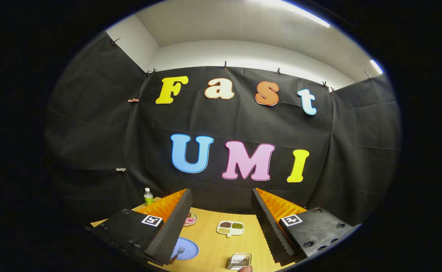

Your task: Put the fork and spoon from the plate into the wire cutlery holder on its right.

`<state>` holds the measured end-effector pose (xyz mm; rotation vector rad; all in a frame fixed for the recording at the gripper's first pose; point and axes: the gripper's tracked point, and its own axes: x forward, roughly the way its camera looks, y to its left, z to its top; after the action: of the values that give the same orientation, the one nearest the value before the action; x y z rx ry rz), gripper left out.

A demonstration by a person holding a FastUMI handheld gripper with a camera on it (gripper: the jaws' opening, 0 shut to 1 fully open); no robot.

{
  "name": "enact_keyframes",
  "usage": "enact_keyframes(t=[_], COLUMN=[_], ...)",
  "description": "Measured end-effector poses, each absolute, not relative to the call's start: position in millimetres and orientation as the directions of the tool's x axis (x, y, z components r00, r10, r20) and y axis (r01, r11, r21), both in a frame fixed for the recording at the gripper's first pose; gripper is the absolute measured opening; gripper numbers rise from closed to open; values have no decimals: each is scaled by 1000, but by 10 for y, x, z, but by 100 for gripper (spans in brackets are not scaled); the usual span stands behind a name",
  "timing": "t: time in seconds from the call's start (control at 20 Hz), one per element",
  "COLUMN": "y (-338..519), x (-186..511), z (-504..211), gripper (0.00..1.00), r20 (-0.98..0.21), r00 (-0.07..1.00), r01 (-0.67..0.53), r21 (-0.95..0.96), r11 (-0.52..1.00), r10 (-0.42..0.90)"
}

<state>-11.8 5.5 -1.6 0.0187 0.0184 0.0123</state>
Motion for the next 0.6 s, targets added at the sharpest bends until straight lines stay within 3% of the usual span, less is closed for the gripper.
enact_keyframes(t=[0.3,0.6], y=[221,850], x=[-92,-80], z=[-154,-985], gripper=[98,98], r20=[-54,-320], r00=[997,916], r01=[-49,-171], r21=[44,233], r11=[998,957], r10=[51,242])
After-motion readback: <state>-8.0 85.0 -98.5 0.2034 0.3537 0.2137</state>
